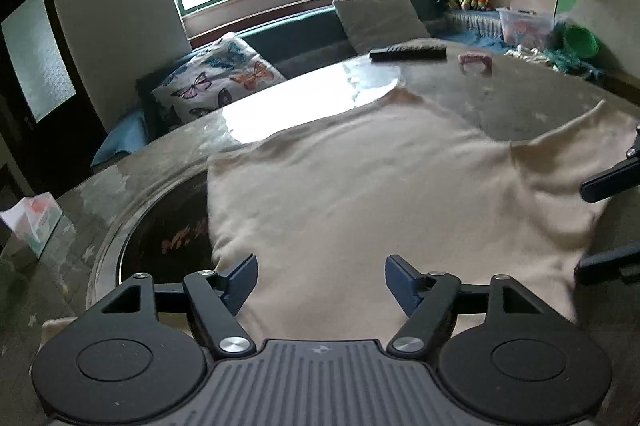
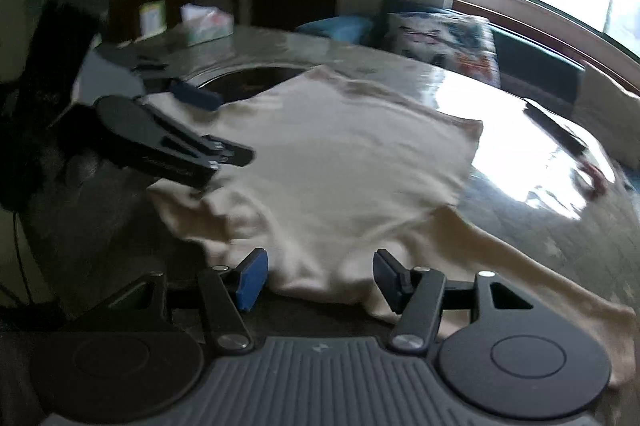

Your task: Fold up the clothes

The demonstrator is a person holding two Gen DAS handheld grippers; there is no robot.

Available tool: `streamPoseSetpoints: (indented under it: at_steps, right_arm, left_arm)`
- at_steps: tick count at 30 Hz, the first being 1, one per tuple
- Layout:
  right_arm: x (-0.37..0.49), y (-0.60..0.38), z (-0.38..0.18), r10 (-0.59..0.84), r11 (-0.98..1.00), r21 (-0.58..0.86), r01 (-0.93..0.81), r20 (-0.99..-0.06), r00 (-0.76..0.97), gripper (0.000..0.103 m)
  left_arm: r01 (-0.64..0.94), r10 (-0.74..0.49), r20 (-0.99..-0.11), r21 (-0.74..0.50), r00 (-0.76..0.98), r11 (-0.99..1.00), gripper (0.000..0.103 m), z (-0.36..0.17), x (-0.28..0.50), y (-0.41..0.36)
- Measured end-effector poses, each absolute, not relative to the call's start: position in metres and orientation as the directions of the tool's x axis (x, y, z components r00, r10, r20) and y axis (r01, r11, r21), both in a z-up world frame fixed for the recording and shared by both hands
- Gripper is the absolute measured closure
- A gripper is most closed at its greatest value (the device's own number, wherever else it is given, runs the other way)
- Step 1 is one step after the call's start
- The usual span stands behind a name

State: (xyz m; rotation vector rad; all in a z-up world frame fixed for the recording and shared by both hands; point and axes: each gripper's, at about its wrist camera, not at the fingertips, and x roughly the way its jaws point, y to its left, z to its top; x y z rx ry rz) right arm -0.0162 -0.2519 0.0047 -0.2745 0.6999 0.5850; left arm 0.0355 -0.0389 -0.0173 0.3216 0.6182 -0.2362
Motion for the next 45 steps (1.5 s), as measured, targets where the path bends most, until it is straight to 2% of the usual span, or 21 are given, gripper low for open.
streamPoseSetpoints:
  at_steps: [7,14,34,39,45]
  right_arm:
    - [0.001,-0.307,0.003,0.292,0.928,0.020,-0.372,-0.657,0.695,0.044]
    - [0.020,-0.354,-0.017,0.156,0.983,0.036,-0.180,-0.685,0.712,0.046]
    - [0.025,-0.437,-0.026,-0.122,0.984,0.022,0.176,-0.635,0.762,0.047]
    - [0.025,-0.444,-0.032,-0.112,0.980,0.055,0.192,-0.643,0.758,0.054]
    - [0.026,-0.446,-0.031,-0.096,0.977,0.087,0.196,-0.640,0.763,0.089]
  left_arm:
    - [0.377,-0.187,-0.617,0.193,0.765,0.906,0.028,-0.019,0.043,-0.073]
    - [0.450,-0.233,-0.640,0.197,0.732,0.871,0.028,-0.030,0.042,-0.101]
    - [0.465,-0.242,-0.620,0.226,0.746,0.856,0.026,-0.025,0.038,-0.113]
    - [0.457,-0.236,-0.616,0.230,0.752,0.859,0.025,-0.022,0.040,-0.113]
    - [0.465,-0.234,-0.626,0.233,0.744,0.854,0.024,-0.026,0.041,-0.116]
